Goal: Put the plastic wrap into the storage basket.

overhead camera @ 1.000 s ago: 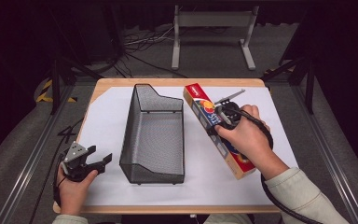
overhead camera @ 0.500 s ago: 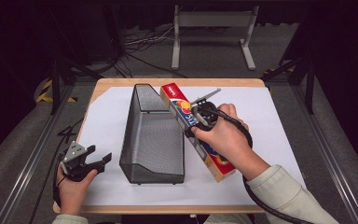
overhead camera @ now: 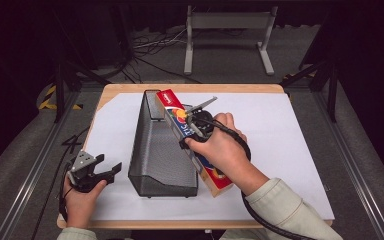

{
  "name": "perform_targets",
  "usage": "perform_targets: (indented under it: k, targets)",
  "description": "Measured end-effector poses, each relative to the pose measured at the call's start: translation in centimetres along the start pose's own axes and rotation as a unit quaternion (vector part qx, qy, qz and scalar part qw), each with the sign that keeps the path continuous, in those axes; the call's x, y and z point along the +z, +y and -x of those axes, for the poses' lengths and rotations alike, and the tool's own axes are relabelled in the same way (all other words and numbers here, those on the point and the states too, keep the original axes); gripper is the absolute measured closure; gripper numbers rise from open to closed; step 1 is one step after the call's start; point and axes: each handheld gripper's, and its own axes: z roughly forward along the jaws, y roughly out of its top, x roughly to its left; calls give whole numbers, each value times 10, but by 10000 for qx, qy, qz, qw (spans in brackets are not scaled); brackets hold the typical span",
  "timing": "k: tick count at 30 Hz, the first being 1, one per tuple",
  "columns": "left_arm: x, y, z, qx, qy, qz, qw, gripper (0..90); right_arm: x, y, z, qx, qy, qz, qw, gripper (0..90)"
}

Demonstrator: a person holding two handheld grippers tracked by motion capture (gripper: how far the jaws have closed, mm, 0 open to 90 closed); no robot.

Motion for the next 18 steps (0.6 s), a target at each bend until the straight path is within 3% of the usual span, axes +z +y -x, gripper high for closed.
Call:
perform_targets:
  k: [7, 18]
  targets:
    - [-1, 0, -1, -6, 30, 14, 10000, 258, 11, 5, -15, -6, 20, -36, 10000, 392]
    - [0, 0, 0, -7, 28, -4, 10000, 258, 27, 9, -25, 178, -71, -153, 9997, 390]
